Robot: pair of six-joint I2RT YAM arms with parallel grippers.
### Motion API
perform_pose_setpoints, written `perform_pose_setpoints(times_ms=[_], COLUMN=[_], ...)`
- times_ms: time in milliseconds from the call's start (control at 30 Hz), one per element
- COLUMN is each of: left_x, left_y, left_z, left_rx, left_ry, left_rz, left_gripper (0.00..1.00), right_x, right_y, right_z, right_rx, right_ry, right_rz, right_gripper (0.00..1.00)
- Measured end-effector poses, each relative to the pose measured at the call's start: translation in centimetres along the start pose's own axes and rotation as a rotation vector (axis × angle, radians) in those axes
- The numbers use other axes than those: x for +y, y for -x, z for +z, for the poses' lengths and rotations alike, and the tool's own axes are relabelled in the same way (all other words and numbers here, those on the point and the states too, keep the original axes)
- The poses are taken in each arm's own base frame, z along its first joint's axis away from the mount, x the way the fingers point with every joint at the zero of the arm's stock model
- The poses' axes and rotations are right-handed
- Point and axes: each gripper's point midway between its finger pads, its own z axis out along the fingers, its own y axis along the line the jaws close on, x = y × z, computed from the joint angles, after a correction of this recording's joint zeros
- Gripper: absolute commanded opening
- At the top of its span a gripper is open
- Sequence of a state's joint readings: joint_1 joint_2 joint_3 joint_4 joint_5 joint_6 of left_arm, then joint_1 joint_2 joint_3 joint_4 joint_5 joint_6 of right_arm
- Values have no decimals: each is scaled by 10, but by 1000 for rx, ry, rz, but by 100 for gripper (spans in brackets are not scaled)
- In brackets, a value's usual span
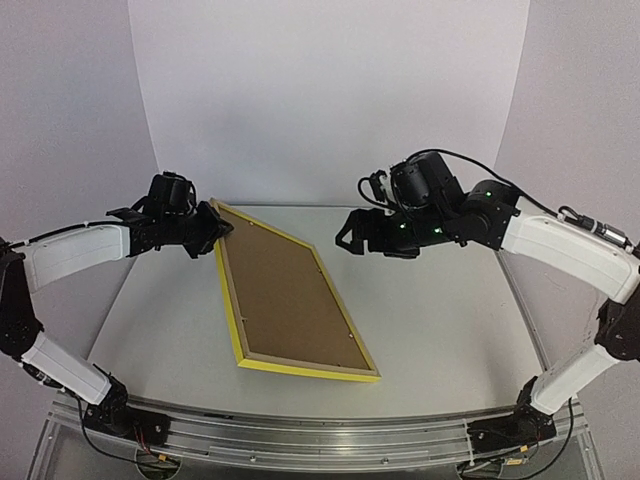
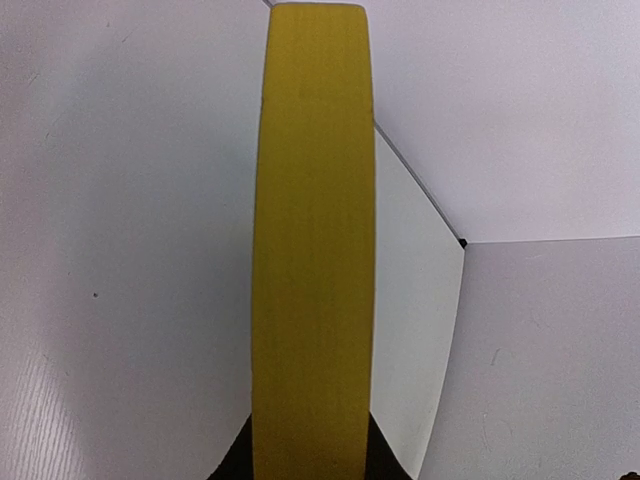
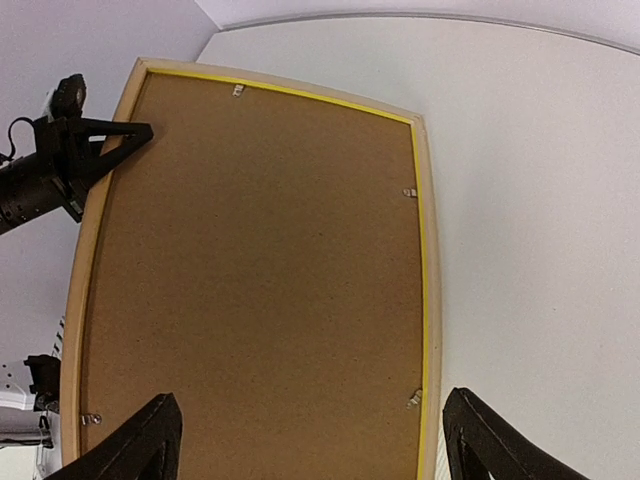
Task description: Take the photo out of the frame
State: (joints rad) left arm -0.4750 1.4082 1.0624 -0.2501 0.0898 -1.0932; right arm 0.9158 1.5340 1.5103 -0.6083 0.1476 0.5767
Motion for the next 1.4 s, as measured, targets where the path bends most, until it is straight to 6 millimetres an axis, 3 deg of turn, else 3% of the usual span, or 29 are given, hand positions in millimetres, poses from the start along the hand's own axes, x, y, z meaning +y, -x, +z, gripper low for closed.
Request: perform_pose_setpoints(times_ms=[267, 533, 667, 800, 833, 900, 933, 1067, 1133, 1200, 1400], left_x=[7, 1, 7, 14, 16, 19, 21, 61, 66, 64, 77], left_y=[-2, -21, -28, -33, -33, -34, -33, -35, -33, -23, -11], left_z=[48, 115, 137, 155, 160, 169, 173, 190, 192, 194, 186], left_rx=[123, 300, 344, 364, 366, 364, 356, 325, 316, 285, 240], left_ry=[-147, -281, -314, -329, -332, -331, -323, -157, -122, -94, 47], left_rz=[63, 120, 126, 125, 127, 133, 142, 173, 197, 235, 286], left_gripper=[0, 0, 1, 13, 19, 46, 55, 81, 94, 99, 100], right_x=[-52, -89, -107, -126, -130, -137, -140, -147, -150, -154, -162], right_y=[-17, -33, -41, -48, -50, -53, -54, -57, -59, -62, -68], right_z=[-15, -5, 0, 3, 4, 5, 6, 6, 7, 8, 9], right_rx=[-46, -48, -39, -32, -31, -25, -24, -21, -18, -12, 8], right_ry=[-115, -216, -261, -307, -317, -335, -340, -355, -362, -372, -387], right_rz=[85, 181, 221, 261, 268, 279, 285, 299, 304, 309, 289], right_gripper=[85, 85, 85, 86, 86, 86, 86, 86, 87, 88, 88])
